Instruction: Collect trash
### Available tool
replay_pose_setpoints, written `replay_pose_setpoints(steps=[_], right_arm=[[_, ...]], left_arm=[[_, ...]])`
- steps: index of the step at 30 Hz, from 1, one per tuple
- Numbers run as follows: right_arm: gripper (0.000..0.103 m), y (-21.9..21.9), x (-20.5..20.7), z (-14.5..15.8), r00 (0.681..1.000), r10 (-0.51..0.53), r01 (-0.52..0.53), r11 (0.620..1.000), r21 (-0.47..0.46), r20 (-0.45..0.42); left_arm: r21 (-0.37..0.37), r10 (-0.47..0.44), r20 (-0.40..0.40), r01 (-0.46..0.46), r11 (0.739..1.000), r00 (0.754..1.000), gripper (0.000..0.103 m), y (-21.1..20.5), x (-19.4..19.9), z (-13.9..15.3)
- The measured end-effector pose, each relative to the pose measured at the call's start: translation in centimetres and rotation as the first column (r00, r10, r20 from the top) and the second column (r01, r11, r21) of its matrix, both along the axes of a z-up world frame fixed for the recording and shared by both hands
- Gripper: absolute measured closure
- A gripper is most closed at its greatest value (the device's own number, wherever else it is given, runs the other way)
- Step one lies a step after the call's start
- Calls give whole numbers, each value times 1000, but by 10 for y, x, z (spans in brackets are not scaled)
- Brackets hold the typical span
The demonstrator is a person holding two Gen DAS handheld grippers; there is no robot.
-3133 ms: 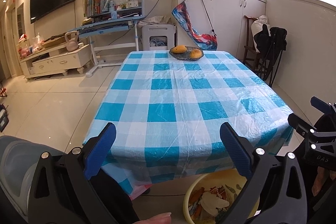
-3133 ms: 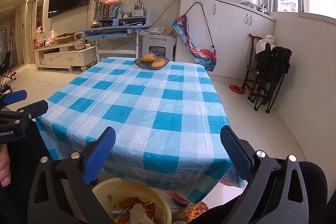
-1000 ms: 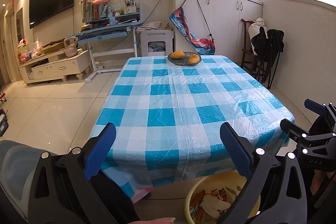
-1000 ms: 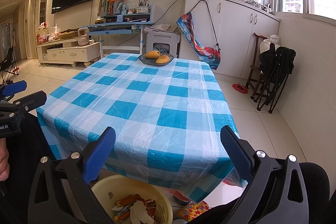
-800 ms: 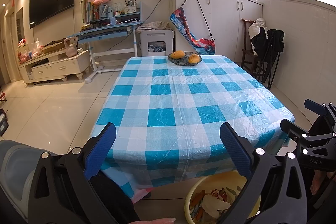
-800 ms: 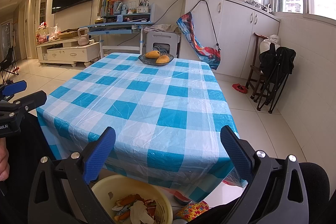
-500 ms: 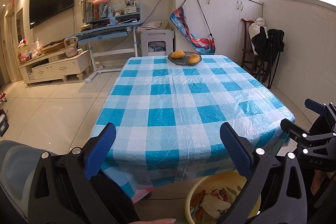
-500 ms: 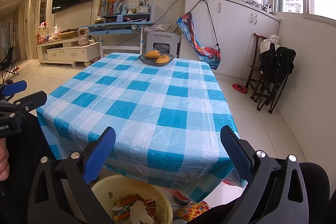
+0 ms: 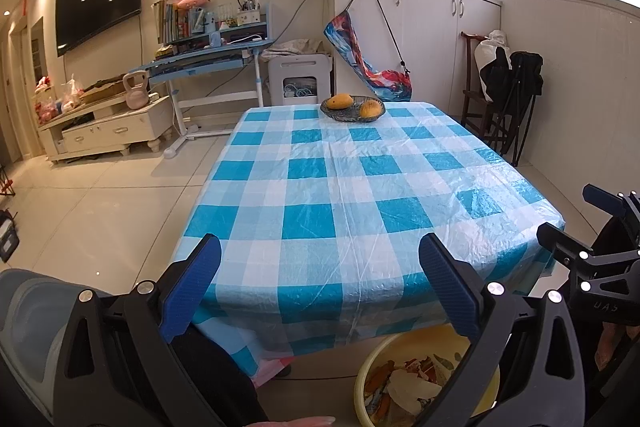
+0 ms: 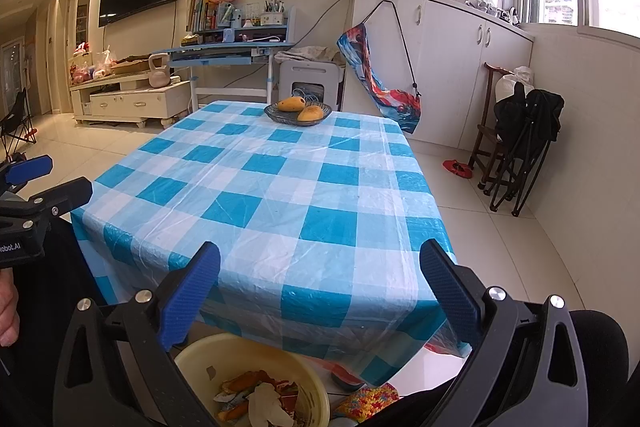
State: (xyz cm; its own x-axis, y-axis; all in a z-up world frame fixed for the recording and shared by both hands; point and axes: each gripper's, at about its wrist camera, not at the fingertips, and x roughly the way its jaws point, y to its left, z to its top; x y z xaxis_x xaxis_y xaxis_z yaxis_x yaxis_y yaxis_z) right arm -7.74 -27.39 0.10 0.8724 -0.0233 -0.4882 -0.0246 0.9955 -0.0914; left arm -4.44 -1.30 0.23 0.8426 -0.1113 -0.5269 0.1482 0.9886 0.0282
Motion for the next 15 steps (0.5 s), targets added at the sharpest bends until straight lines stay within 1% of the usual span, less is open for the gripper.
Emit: replay_pose_setpoints(steps=[15], right_arm=[[7,-1,2,1,1000,4,-4,1000,-3,-1]], left_arm=[[0,2,-3,-2,1000,1000,7,0,1,-2]])
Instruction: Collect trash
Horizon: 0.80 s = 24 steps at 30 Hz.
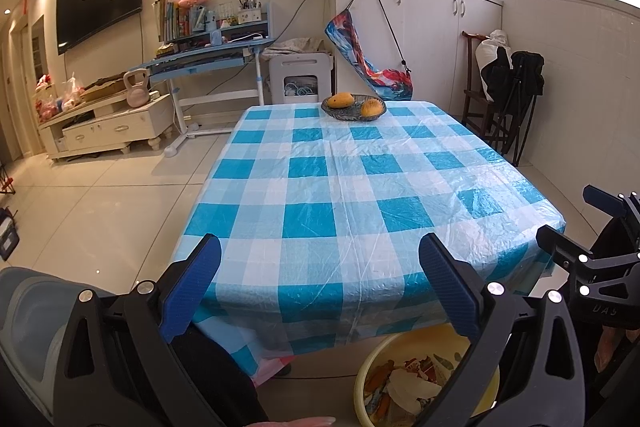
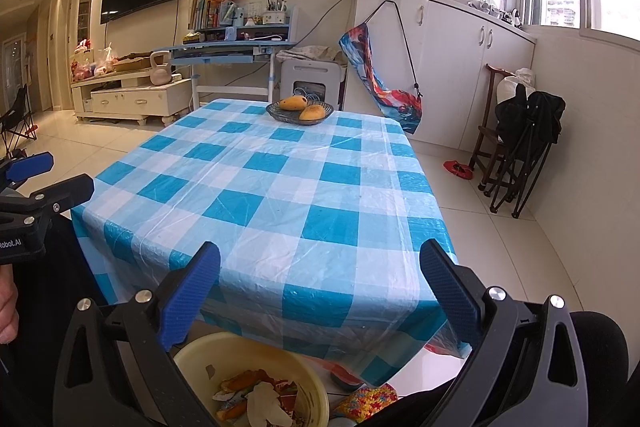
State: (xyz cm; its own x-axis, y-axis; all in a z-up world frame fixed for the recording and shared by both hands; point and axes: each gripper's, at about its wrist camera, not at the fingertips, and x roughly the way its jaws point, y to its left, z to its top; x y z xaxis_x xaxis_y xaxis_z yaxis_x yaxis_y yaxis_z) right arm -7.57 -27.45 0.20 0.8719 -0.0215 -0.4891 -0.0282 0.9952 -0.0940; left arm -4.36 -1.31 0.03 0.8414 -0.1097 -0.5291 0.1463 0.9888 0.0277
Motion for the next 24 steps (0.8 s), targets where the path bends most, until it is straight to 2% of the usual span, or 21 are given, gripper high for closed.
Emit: replay_pose_setpoints(steps=[24], right_arm=[[7,1,0,0,1000,1,-1,1000,-2,-2]], left_arm=[[1,0,-1,0,1000,1000,7,-1,1,1]])
